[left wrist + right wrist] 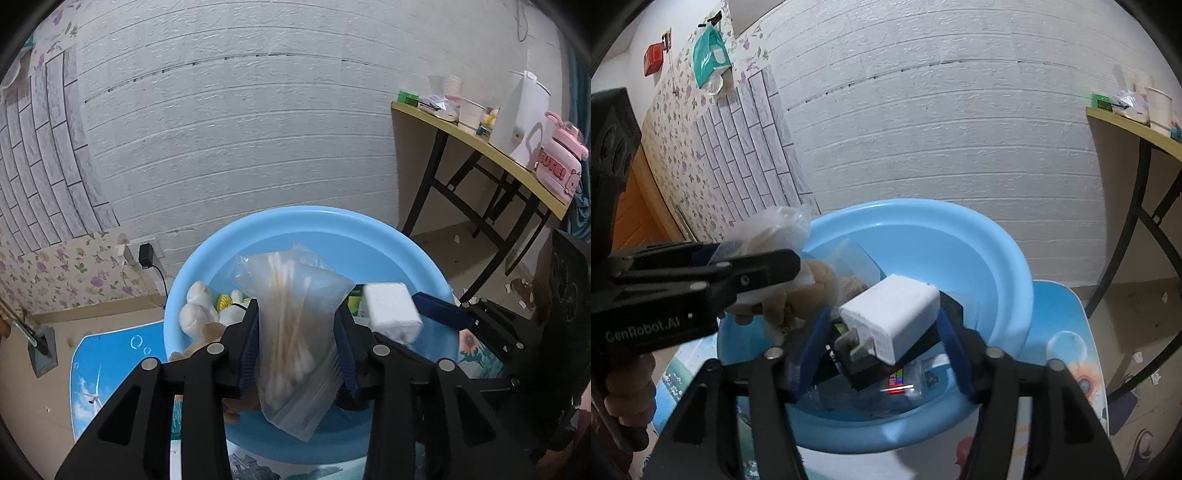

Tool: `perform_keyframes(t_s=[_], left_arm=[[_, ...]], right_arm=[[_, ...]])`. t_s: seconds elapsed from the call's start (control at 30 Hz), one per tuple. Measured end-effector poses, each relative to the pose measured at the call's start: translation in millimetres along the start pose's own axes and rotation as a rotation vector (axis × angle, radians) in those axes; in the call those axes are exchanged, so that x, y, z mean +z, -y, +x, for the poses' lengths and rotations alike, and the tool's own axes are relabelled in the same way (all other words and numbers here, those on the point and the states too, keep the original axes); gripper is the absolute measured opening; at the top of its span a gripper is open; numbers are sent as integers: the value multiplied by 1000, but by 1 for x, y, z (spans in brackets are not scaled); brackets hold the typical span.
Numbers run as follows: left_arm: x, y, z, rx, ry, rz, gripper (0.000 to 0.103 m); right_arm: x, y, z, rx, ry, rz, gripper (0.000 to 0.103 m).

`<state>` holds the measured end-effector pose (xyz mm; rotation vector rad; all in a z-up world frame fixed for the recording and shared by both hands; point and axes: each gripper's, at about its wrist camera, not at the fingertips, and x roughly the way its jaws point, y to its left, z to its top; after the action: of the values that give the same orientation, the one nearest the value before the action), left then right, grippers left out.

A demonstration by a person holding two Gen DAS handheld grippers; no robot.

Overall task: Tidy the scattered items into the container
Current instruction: 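Carry the swab bag and charger over the blue basin with both tools, then open both tools to release the swab bag and charger into the basin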

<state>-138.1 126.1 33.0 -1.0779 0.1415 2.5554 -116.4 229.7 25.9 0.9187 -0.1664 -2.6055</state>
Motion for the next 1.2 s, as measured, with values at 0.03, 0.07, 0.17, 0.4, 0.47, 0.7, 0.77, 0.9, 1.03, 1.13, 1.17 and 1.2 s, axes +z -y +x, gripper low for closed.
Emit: perform_keyframes(t_s=[0.03, 0.07, 0.17, 0.4, 0.47, 0.7, 0.77, 0.9, 1.03, 1.13, 1.17, 1.2], left_arm=[[-1, 1, -2, -11, -1, 0, 43], [-2, 1, -3, -18, 0, 0, 43], [-6, 2, -6, -26, 5, 5, 45], [-9, 5, -12, -46, 11, 7, 56], [-9, 6, -13, -51, 12, 3, 57], [-12, 15, -13, -71, 9, -5, 60], [-12, 21, -13, -85, 7, -8, 60], [-11, 33, -16, -97, 18, 9, 65], [-9, 42, -20, -107, 24, 13, 70], [-8, 47, -24, -118, 27, 11, 75], [-8, 48, -25, -120, 30, 11, 76], [-9, 49, -28, -124, 37, 11, 79]], right_arm=[[0, 0, -1, 2, 0, 3, 71], [-1, 0, -1, 4, -2, 5, 71], [-1, -1, -2, -2, -3, -2, 71], [-2, -2, -6, -21, 7, -6, 74], [-3, -1, -10, -24, 11, -2, 74], [-2, 4, -27, -53, 31, 7, 74], [-2, 7, -35, -67, 41, 7, 74], [-3, 15, -47, -80, 55, 23, 74], [-4, 24, -55, -98, 62, 38, 74], [-5, 31, -62, -107, 67, 54, 74], [-6, 31, -64, -109, 68, 56, 74], [-6, 32, -65, -112, 67, 59, 74]])
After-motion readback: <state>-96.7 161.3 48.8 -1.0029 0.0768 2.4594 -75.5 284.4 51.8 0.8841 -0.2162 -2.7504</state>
